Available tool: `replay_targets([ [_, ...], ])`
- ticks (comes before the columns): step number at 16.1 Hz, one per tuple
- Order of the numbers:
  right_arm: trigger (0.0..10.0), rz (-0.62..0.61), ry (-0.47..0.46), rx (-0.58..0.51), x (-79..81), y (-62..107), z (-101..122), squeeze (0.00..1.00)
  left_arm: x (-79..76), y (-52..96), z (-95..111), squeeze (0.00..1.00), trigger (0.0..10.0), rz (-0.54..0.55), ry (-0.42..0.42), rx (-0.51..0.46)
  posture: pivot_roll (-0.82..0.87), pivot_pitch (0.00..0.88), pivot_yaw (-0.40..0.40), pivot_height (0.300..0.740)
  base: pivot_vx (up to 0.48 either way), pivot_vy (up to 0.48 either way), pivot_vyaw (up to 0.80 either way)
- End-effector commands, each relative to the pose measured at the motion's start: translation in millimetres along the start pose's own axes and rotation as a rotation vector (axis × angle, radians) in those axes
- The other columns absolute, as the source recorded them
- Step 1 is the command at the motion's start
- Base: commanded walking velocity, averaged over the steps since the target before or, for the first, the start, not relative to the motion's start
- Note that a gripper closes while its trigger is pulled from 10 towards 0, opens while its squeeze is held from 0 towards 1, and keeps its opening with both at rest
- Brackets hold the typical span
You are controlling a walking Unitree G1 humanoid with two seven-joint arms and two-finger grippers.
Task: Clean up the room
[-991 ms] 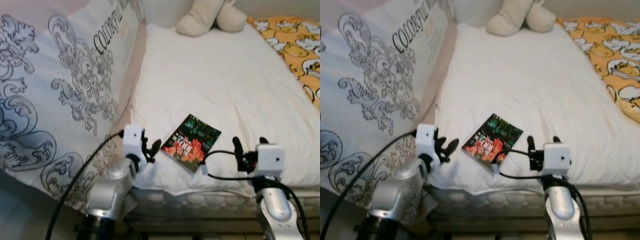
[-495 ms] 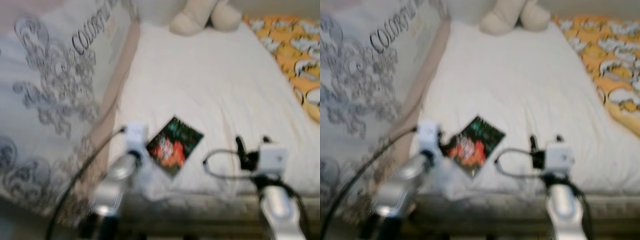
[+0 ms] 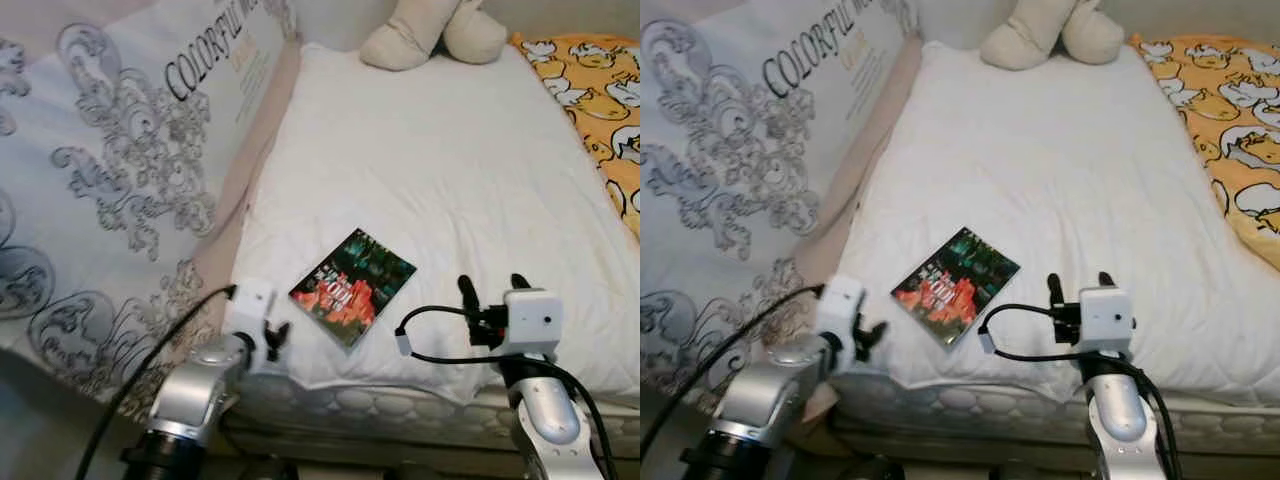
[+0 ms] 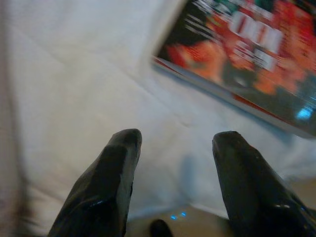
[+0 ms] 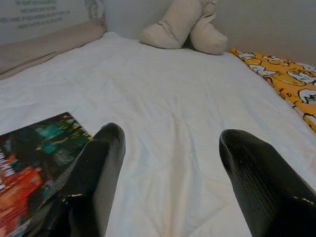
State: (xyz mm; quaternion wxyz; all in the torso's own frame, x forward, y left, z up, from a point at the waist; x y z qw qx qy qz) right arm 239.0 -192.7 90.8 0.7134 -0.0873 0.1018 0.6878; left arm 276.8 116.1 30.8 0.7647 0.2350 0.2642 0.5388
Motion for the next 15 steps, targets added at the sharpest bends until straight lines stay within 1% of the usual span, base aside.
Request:
replay_targets([
  [1,10.0,0.006,0.0,0.003,0.4,0.3,-2,0.0,-3.8,-1.5,2,0.0,10.0,-0.026,-0.002,0.011,-0.16,0.0,0.073,0.7,0.0,0.0,0.0],
  [2,10.0,0.008,-0.001,0.004,0.7,-0.4,-2,0.0,-9.9,-8.1,0,0.0,10.0,-0.051,0.001,0.028,-0.16,0.0,0.073,0.7,0.0,0.0,0.0],
  [3,10.0,0.02,-0.004,0.001,3.4,-0.5,-2,0.0,-19.3,-18.8,-1,0.0,10.0,-0.079,-0.002,0.045,-0.16,0.0,0.069,0.7,0.0,0.0,0.0],
  [5,10.0,0.029,-0.004,0.0,5.9,1.2,-1,0.0,-30.1,-26.5,2,0.0,10.0,-0.11,-0.024,0.057,-0.18,0.0,0.073,0.7,0.0,0.0,0.0],
  [9,10.0,0.021,0.002,0.009,3.3,5.0,-3,0.0,-24.4,-33.1,-10,0.0,10.0,-0.095,-0.057,0.106,-0.2,0.0,0.078,0.7,0.0,0.0,0.0],
  [12,10.0,0.02,0.001,0.009,3.8,4.8,-3,0.0,-28.5,-36.5,-15,0.0,10.0,-0.11,-0.057,0.12,-0.2,0.0,0.08,0.7,0.0,0.0,0.0],
  [13,10.0,0.021,0.001,0.007,4.3,4.1,-3,0.0,-32.0,-38.4,-15,0.0,10.0,-0.117,-0.055,0.117,-0.2,0.0,0.078,0.7,0.0,0.0,0.0],
  [15,10.0,0.023,0.001,0.004,4.3,2.9,-2,0.0,-39.9,-44.4,-5,0.0,10.0,-0.117,-0.068,0.08,-0.19,0.0,0.077,0.7,0.0,0.0,0.0],
])
Point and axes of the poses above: a point about 5 cm out from each wrist's last joint towards the gripper, its own y axis pointing back from the gripper into the wrist, its own z axis along the axis of the wrist's last joint, x = y × z, the point moved 2 cm from there along -y, pointing out of the wrist towards the gripper, and after that the axes turned 5 degrees about y, right-handed, at the moved point
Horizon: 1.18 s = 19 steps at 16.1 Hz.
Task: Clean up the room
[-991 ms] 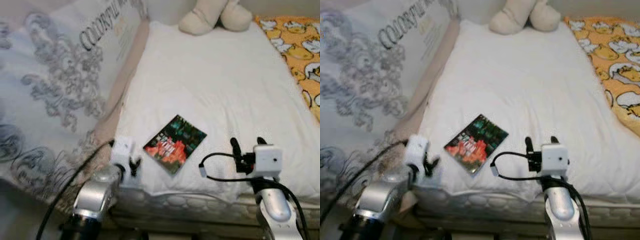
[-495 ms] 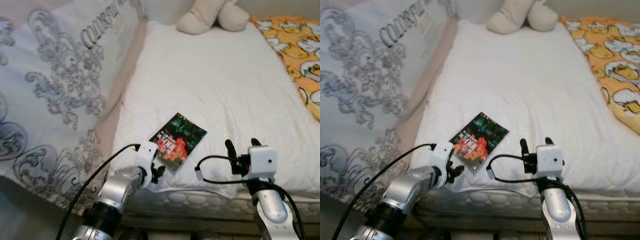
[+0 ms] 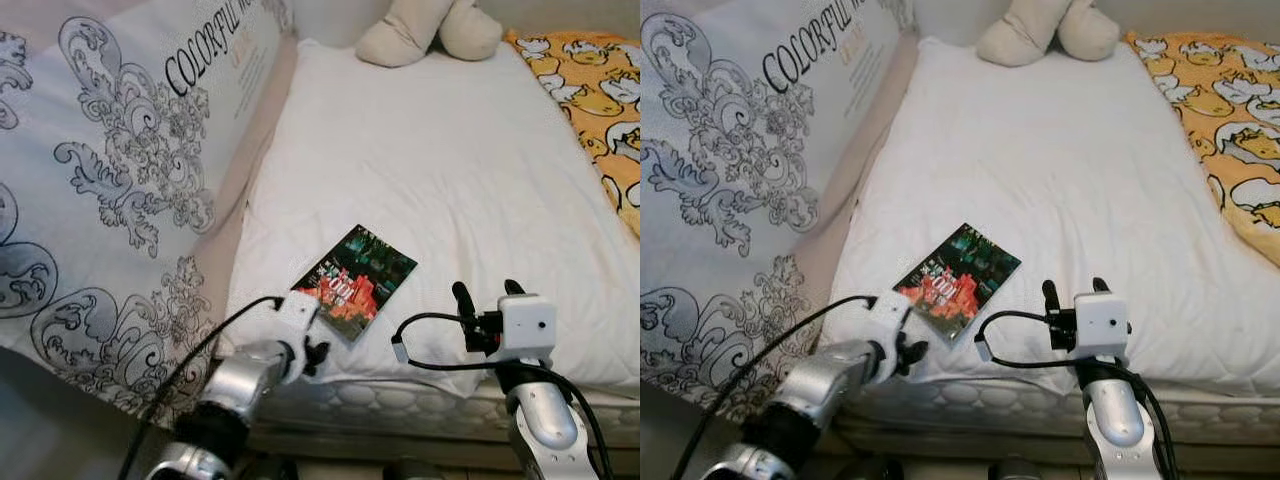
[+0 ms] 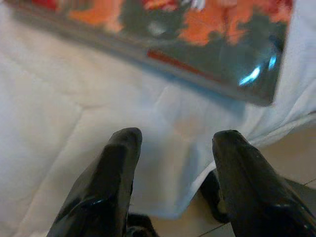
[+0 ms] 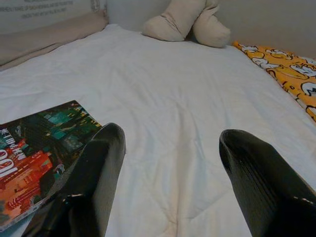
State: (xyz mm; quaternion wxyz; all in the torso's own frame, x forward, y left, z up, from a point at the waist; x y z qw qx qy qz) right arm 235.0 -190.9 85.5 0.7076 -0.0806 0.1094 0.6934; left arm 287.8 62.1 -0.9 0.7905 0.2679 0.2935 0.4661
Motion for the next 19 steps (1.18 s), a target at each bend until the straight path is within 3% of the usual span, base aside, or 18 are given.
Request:
replay_targets([
  [1,10.0,0.008,-0.001,-0.013,2.1,-1.4,3,0.0,-2.6,-1.8,17,0.0,10.0,0.008,-0.011,-0.05,-0.19,0.0,0.074,0.7,0.0,0.0,0.0],
  [2,10.0,0.012,-0.002,-0.015,3.2,-1.6,3,0.0,-9.2,-2.8,28,0.0,10.0,-0.016,-0.017,-0.071,-0.2,0.0,0.076,0.7,0.0,0.0,0.0],
  [5,10.0,0.005,-0.011,-0.005,2.8,-2.7,2,0.0,-21.0,-6.6,31,0.0,10.0,-0.078,-0.024,-0.061,-0.21,0.0,0.081,0.7,0.0,0.0,0.0],
  [6,10.0,0.003,-0.013,-0.009,3.5,-4.0,3,0.0,-33.2,-10.6,32,0.0,10.0,-0.137,0.006,-0.039,-0.21,0.0,0.086,0.7,0.0,0.0,0.0],
  [11,10.0,0.002,-0.009,-0.006,3.4,-2.6,2,0.0,-50.1,-11.0,37,0.0,10.0,-0.221,0.05,-0.048,-0.22,0.0,0.092,0.7,0.0,0.0,0.0],
  [12,10.0,0.004,-0.008,-0.007,4.0,-3.2,2,0.0,-51.6,-9.7,39,0.0,10.0,-0.229,0.023,-0.047,-0.22,0.0,0.092,0.7,0.0,0.0,0.0],
  [14,10.0,0.006,-0.009,-0.007,4.9,-3.5,2,0.0,-42.7,-8.7,34,0.0,10.0,-0.191,-0.052,-0.039,-0.21,0.0,0.091,0.7,0.0,0.0,0.0],
  [19,10.0,0.019,-0.006,-0.009,5.3,-4.5,2,0.0,-25.1,3.7,35,0.0,10.0,-0.157,-0.05,-0.063,-0.2,0.0,0.079,0.7,0.0,0.0,0.0],
])
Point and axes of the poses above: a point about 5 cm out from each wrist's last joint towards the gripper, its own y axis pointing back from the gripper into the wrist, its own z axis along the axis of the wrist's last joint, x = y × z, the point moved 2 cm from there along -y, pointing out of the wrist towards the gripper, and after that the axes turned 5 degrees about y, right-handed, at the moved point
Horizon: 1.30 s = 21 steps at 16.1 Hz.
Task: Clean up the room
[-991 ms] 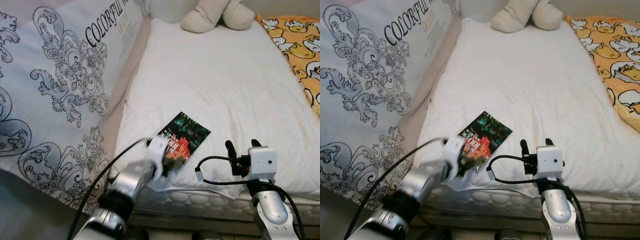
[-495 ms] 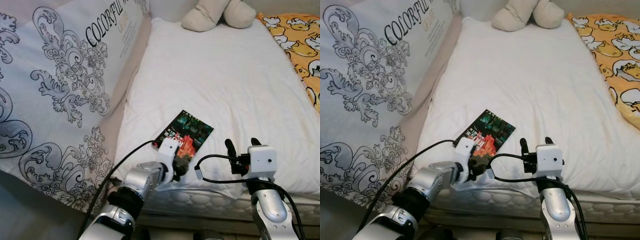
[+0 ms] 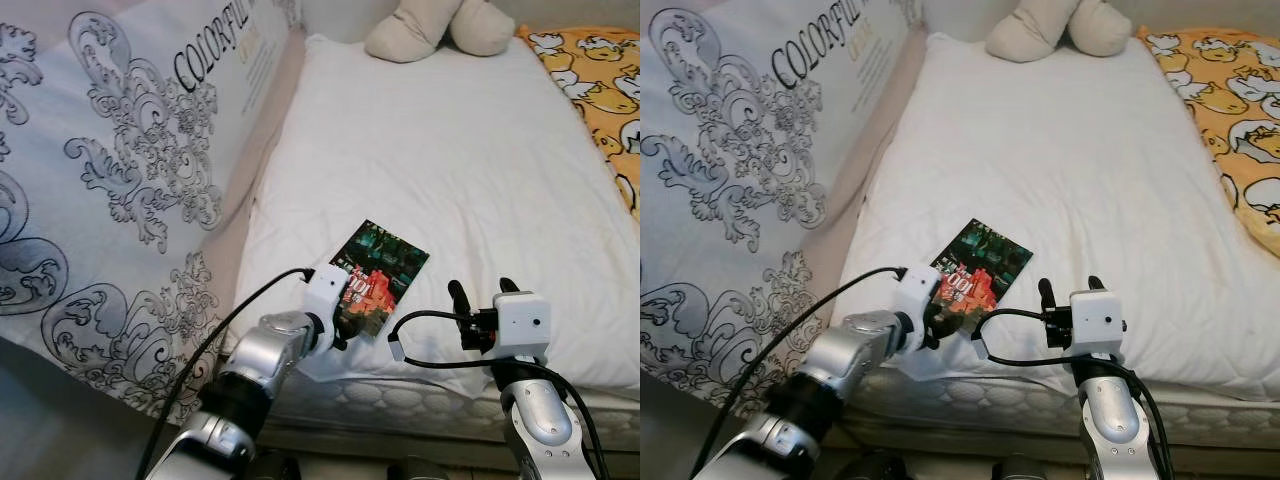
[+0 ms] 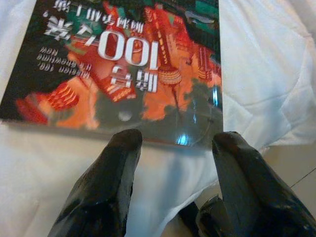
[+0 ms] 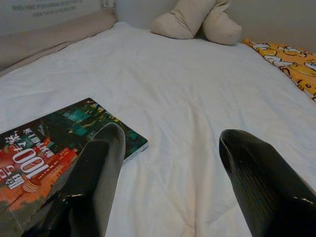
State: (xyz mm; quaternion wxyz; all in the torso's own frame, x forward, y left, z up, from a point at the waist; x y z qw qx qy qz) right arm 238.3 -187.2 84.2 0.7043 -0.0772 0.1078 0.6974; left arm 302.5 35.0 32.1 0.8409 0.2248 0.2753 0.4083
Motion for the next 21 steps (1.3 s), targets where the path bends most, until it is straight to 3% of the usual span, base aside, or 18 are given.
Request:
replay_targets([
  [1,10.0,0.009,0.002,-0.01,1.2,-1.3,2,0.0,3.3,2.2,-7,0.0,10.0,0.005,-0.003,0.029,-0.2,0.0,0.079,0.7,0.0,0.0,0.0],
  [2,10.0,0.01,0.002,-0.009,1.3,-1.8,2,0.0,15.3,4.8,-21,0.0,10.0,0.035,0.015,0.074,-0.2,0.0,0.08,0.7,0.0,0.0,0.0],
  [5,10.0,0.017,0.001,-0.01,2.6,-3.2,2,0.0,20.1,3.4,-29,0.0,10.0,0.059,-0.007,0.1,-0.19,0.0,0.073,0.7,0.0,0.0,0.0],
  [10,10.0,0.032,0.002,-0.017,4.1,-6.9,4,0.0,-10.1,-13.4,-23,0.0,10.0,-0.032,-0.029,0.107,-0.19,0.0,0.066,0.7,0.0,0.0,0.0],
  [14,10.0,0.035,0.004,-0.022,4.4,-7.5,5,0.0,-37.8,-26.5,-7,0.0,10.0,-0.117,-0.066,0.077,-0.2,0.0,0.069,0.7,0.0,0.0,0.0],
  [19,10.0,0.036,0.001,-0.02,6.6,-7.2,5,0.0,-42.3,-36.0,-22,0.0,10.0,-0.102,-0.124,0.149,-0.22,0.0,0.082,0.7,0.0,0.0,0.0],
  [21,10.0,0.042,0.0,-0.023,8.8,-8.5,5,0.0,-56.9,-40.4,-11,0.0,10.0,-0.142,-0.101,0.107,-0.22,0.0,0.083,0.7,0.0,0.0,0.0],
])
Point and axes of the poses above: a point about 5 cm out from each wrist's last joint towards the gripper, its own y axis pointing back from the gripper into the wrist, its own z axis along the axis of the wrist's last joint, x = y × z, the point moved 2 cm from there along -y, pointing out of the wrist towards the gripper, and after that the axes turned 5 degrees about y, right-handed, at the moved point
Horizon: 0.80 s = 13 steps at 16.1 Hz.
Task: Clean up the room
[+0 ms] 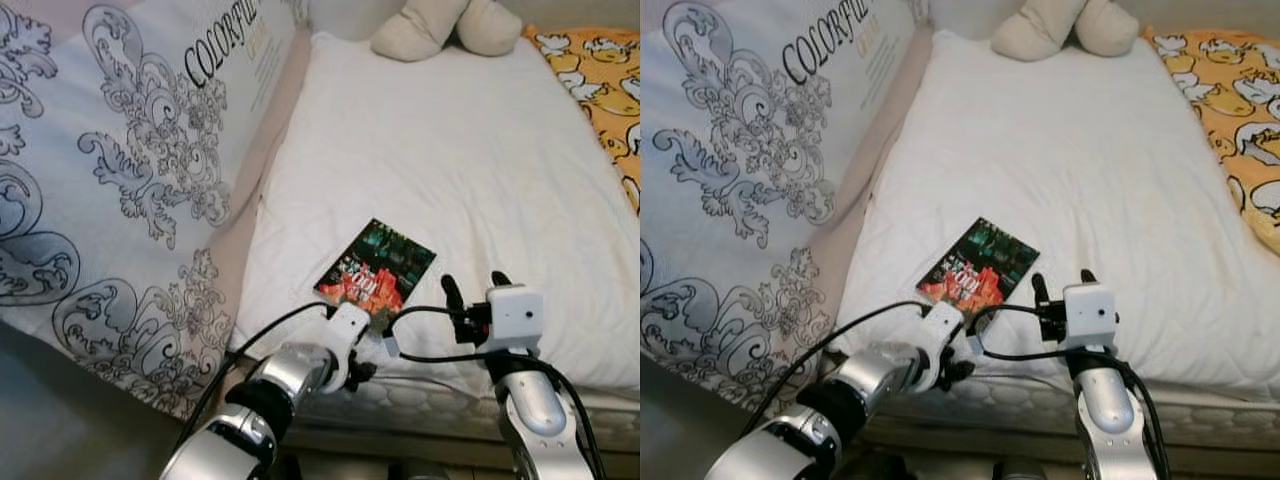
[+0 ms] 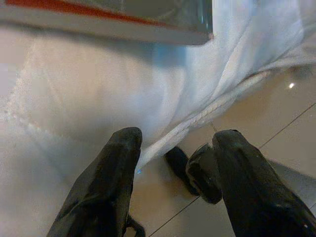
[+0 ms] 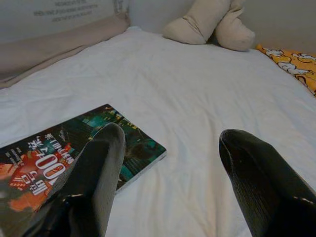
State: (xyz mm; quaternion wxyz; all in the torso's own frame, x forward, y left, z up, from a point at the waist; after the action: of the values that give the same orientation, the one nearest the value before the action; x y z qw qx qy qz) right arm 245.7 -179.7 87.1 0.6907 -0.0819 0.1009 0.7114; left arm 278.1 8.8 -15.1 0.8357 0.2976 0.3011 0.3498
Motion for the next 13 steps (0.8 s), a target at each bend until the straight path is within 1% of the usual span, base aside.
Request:
replay_targets([
  [1,10.0,0.009,0.001,-0.004,3.2,-2.5,1,0.0,-52.9,-6.5,62,0.0,10.0,-0.124,-0.07,-0.163,-0.22,0.0,0.084,0.7,0.0,0.0,0.0],
  [2,10.0,0.009,0.001,-0.005,3.2,-2.7,1,0.0,-57.7,-5.8,70,0.0,10.0,-0.135,-0.082,-0.193,-0.22,0.0,0.084,0.7,0.0,0.0,0.0],
  [3,10.0,0.009,0.002,-0.006,3.2,-3.1,2,0.0,-62.5,-4.3,81,0.0,10.0,-0.137,-0.109,-0.241,-0.23,0.0,0.084,0.7,0.0,0.0,0.0],
  [4,10.0,0.009,0.002,-0.008,3.2,-3.4,2,0.0,-65.1,-2.8,89,0.0,10.0,-0.138,-0.137,-0.268,-0.23,0.0,0.085,0.7,0.0,0.0,0.0],
  [6,10.0,0.019,-0.002,-0.005,4.5,-1.7,2,0.0,-67.9,-0.2,100,0.0,10.0,-0.152,-0.148,-0.292,-0.23,0.0,0.087,0.7,0.0,0.0,0.0],
  [7,10.0,0.075,-0.021,0.035,11.0,2.3,-5,0.0,-67.1,-2.0,96,0.0,10.0,-0.141,-0.16,-0.271,-0.23,0.0,0.088,0.7,0.0,0.0,0.0],
  [8,10.0,0.101,-0.043,0.079,13.0,6.0,-12,0.0,-67.3,-3.5,93,0.0,10.0,-0.138,-0.159,-0.257,-0.23,0.0,0.086,0.7,0.0,0.0,0.0],
  [9,10.0,0.148,-0.066,0.168,14.4,12.8,-27,0.0,-68.4,-5.3,89,0.0,10.0,-0.139,-0.156,-0.239,-0.24,0.0,0.078,0.7,0.0,0.0,0.0],
  [10,10.0,0.167,-0.079,0.241,12.1,19.7,-41,0.0,-69.7,-6.3,88,0.0,10.0,-0.139,-0.156,-0.232,-0.24,0.002,0.075,0.7,0.0,0.0,0.0],
  [11,10.0,0.163,-0.076,0.29,7.0,25.5,-52,0.0,-72.5,-6.1,91,0.0,10.0,-0.149,-0.145,-0.241,-0.24,0.002,0.073,0.7,0.0,0.0,0.0],
  [12,10.0,0.176,-0.067,0.327,5.1,29.1,-60,0.0,-79.1,-4.5,98,0.0,10.0,-0.184,-0.125,-0.267,-0.25,0.001,0.072,0.7,0.0,0.0,0.0],
  [13,10.0,0.189,-0.066,0.335,6.1,29.9,-61,0.0,-82.6,-3.5,102,0.0,10.0,-0.197,-0.14,-0.275,-0.25,0.002,0.072,0.7,0.0,0.0,0.0],
])
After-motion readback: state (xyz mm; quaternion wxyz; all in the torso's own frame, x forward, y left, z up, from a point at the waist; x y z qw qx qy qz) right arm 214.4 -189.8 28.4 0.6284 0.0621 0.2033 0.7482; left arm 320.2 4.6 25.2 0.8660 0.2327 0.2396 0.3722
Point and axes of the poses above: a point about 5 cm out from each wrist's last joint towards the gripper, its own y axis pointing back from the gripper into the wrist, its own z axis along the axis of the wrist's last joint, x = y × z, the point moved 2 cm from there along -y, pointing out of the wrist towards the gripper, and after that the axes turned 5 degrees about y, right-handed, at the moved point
